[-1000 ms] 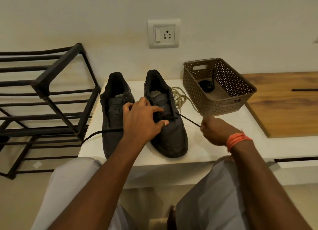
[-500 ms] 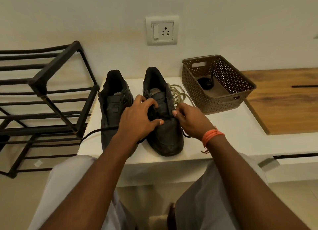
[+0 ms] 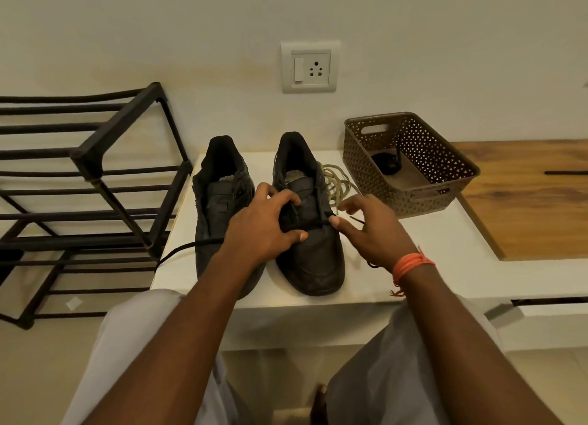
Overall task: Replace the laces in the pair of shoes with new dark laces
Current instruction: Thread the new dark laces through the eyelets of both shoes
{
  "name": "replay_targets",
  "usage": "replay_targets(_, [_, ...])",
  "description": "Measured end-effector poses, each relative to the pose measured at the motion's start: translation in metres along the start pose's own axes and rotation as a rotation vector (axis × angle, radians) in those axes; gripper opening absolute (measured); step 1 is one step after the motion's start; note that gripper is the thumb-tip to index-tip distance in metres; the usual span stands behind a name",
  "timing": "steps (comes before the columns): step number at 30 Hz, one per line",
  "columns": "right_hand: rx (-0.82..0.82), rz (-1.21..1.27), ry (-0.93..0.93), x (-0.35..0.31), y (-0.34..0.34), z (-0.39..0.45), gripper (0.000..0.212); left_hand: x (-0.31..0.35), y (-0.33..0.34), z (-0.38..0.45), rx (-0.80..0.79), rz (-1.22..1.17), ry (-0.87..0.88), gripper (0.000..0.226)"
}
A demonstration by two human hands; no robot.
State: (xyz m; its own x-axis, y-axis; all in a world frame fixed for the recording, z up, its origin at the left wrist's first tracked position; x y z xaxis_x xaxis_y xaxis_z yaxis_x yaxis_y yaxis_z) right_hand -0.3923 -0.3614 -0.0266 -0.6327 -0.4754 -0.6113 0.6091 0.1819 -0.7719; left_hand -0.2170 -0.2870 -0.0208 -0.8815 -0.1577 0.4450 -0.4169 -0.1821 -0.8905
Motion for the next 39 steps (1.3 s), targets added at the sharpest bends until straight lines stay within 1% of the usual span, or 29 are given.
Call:
replay_targets(1, [-0.013,0.028,-0.038,-0.008,0.005,0.001,0.021,0.0,-0.001,0.0,0.002,0.005,0.002,0.053])
replay_targets(3, [0.013,0.078,-0.074,-0.016,0.007,0.002,0.01,0.0,-0.002,0.0,0.001,0.001,0.0,0.051])
replay_targets(5, [0.041,0.014,-0.012,-0.01,0.003,0.003,0.01,0.0,-0.003,0.0,-0.002,0.0,-0.003,0.049])
replay_targets(6, [0.059,-0.054,0.08,0.003,-0.002,0.003,0.013,-0.001,-0.003,0.0,-0.003,0.002,-0.004,0.048])
replay_targets(9, [0.121,-0.254,0.483,0.064,-0.038,-0.005,0.019,-0.001,-0.005,0.003,-0.002,0.003,-0.001,0.046])
replay_targets(10, [0.106,-0.292,0.576,0.078,-0.045,-0.011,0.021,-0.001,-0.006,0.003,-0.004,0.001,-0.002,0.045])
replay_targets(11, [0.082,-0.31,0.614,0.085,-0.045,-0.015,0.022,-0.001,-0.005,0.004,-0.01,-0.003,-0.002,0.045])
replay_targets(12, [0.076,-0.302,0.586,0.082,-0.042,-0.016,0.023,0.0,-0.004,0.005,-0.017,-0.006,0.001,0.045])
replay_targets(13, [0.09,-0.257,0.495,0.072,-0.034,-0.013,0.024,0.0,-0.003,0.005,-0.023,-0.009,0.005,0.045])
replay_targets(15, [0.091,-0.089,0.248,0.037,-0.015,-0.009,0.024,-0.001,-0.002,0.005,-0.032,-0.016,0.017,0.047])
replay_targets(16, [0.057,-0.012,0.151,0.02,-0.006,-0.006,0.024,-0.002,-0.001,0.004,-0.033,-0.018,0.023,0.048])
replay_targets(17, [0.018,0.023,0.082,0.006,0.002,-0.003,0.022,-0.002,-0.002,0.003,-0.035,-0.019,0.028,0.049])
replay_targets(19, [-0.008,0.04,0.019,-0.01,0.011,0.002,0.018,-0.002,-0.001,0.002,-0.041,-0.014,0.034,0.05])
replay_targets(20, [0.0,0.032,0.004,-0.013,0.012,0.003,0.019,-0.003,-0.002,0.003,-0.044,-0.009,0.033,0.05])
replay_targets(22, [0.031,-0.074,0.01,-0.012,0.008,0.003,0.022,-0.004,-0.003,0.003,-0.05,-0.005,0.031,0.05])
replay_targets(23, [0.063,-0.131,0.062,-0.003,0.001,0.002,0.022,-0.004,-0.004,0.004,-0.053,-0.004,0.03,0.05])
replay_targets(25, [0.112,-0.176,0.24,0.028,-0.02,0.001,0.021,-0.005,-0.004,0.005,-0.057,-0.009,0.031,0.05])
replay_targets(27, [0.076,-0.185,0.365,0.05,-0.028,-0.001,0.019,-0.004,-0.004,0.006,-0.059,-0.04,0.041,0.05])
replay_targets(28, [0.049,-0.213,0.376,0.052,-0.025,-0.002,0.019,-0.003,-0.003,0.006,-0.062,-0.055,0.049,0.05])
replay_targets(30, [0.074,-0.232,0.323,0.042,-0.016,-0.001,0.019,-0.001,-0.002,0.006,-0.068,-0.076,0.058,0.049])
replay_targets(32, [0.13,-0.117,0.236,0.025,-0.012,-0.001,0.026,-0.002,-0.002,0.006,-0.074,-0.092,0.059,0.049])
replay_targets(33, [0.127,-0.042,0.203,0.018,-0.01,0.0,0.03,-0.002,-0.003,0.005,-0.074,-0.096,0.062,0.049])
replay_targets(34, [0.105,0.017,0.182,0.015,-0.007,0.001,0.03,-0.002,-0.003,0.005,-0.075,-0.102,0.066,0.049])
replay_targets(35, [0.066,0.042,0.168,0.014,-0.003,0.002,0.025,-0.003,-0.003,0.005,-0.078,-0.11,0.066,0.049])
replay_targets(37, [-0.013,0.036,0.15,0.015,0.003,0.002,0.019,-0.003,-0.002,0.005,-0.086,-0.141,0.054,0.048])
replay_targets(39, [-0.019,0.097,0.141,0.016,0.002,0.001,0.021,-0.004,-0.002,0.005,-0.095,-0.176,0.034,0.049])
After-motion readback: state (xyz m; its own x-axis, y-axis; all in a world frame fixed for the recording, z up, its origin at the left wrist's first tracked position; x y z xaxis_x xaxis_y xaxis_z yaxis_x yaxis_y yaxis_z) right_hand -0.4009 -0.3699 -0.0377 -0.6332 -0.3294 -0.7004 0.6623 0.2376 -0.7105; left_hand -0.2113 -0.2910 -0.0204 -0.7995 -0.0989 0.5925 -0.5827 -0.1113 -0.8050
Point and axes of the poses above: each hand's wrist, its own z-axis towards the middle knuckle, its own y-axis out of the palm, x = y × z, the point moved 8 cm from there along z, towards the middle knuckle
